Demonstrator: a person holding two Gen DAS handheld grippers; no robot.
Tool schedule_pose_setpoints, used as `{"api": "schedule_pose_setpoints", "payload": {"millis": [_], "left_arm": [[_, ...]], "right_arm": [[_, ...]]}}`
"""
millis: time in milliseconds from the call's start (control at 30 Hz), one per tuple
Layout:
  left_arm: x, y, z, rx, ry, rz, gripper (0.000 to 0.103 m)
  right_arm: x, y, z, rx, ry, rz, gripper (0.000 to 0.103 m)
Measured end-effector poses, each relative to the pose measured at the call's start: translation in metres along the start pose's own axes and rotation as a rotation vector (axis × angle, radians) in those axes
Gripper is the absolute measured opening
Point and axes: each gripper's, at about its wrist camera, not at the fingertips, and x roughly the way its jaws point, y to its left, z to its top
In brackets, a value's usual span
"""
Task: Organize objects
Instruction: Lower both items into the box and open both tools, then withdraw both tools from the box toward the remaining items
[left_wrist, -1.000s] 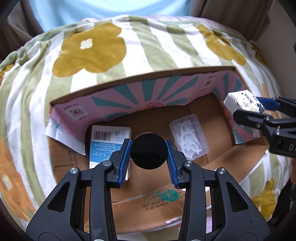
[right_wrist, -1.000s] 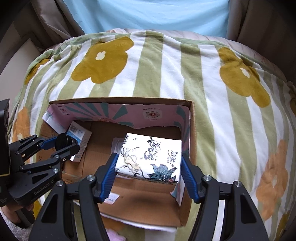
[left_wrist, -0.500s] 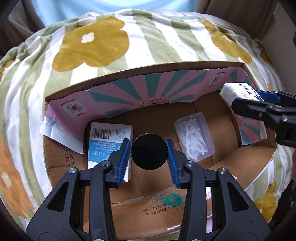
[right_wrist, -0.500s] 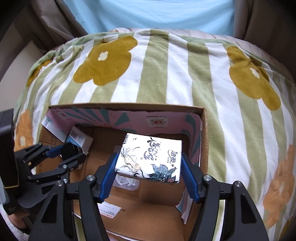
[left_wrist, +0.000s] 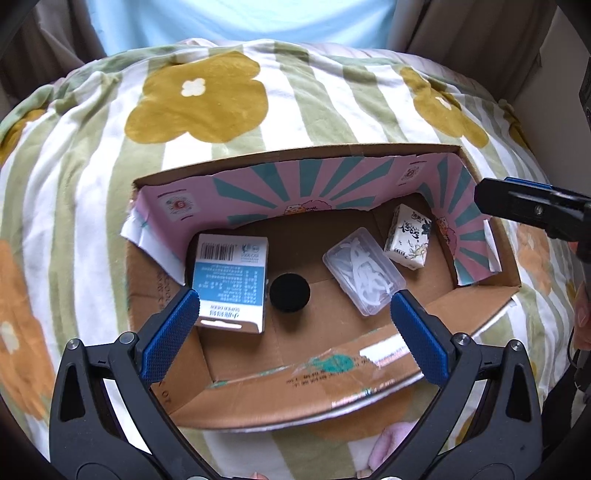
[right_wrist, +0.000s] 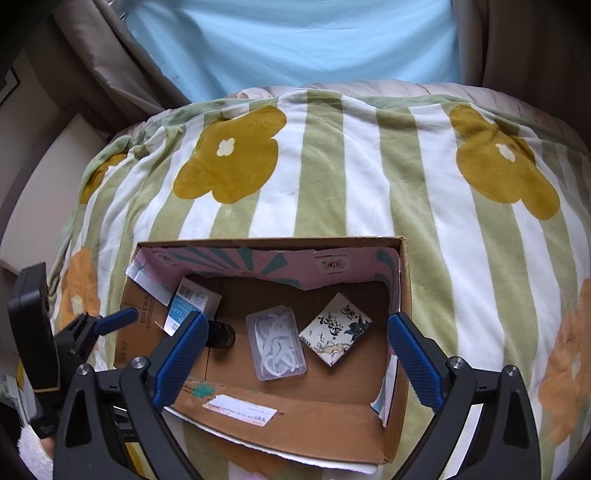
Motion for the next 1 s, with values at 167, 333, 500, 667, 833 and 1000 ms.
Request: {"api": "schedule_pose_setpoints", "payload": {"millis": [167,333,500,667,833,1000], "left_arm": [[-0.018,-0.001,-0.003,0.03,-0.009,0.006,0.103],[-0.038,-0.003,-0.004,0.053,-0.041,0.03,0.103],[-0.056,-0.004,-0.005,0.065,-0.058,0.03,0.103],[-0.073,-0.007,-0.011,0.082,-0.068,0.033,0.103],[-0.093,-0.013,-0.021,0.097,-0.101,0.018,0.103],[-0.115,-0.018,-0.037,0.091,-0.104,0.003,0.103]], "right_arm": [[-0.014,0.006,-0.007,0.014,-0.012,0.004,0.097],[-0.028,0.011,-0.009,0.023,-0.02,-0.012,0.097],[-0.04,0.016,-0.014,0.026,-0.019,-0.006,0.097],[-0.055,0.019,-0.02,0.026,-0.031,0.002,0.097],[-0.07,0.023,-0.025,0.024,-0.038,0.014,0.097],[-0.092,0.028,-0.033,-0.002,-0.061,0.023,0.097]]}}
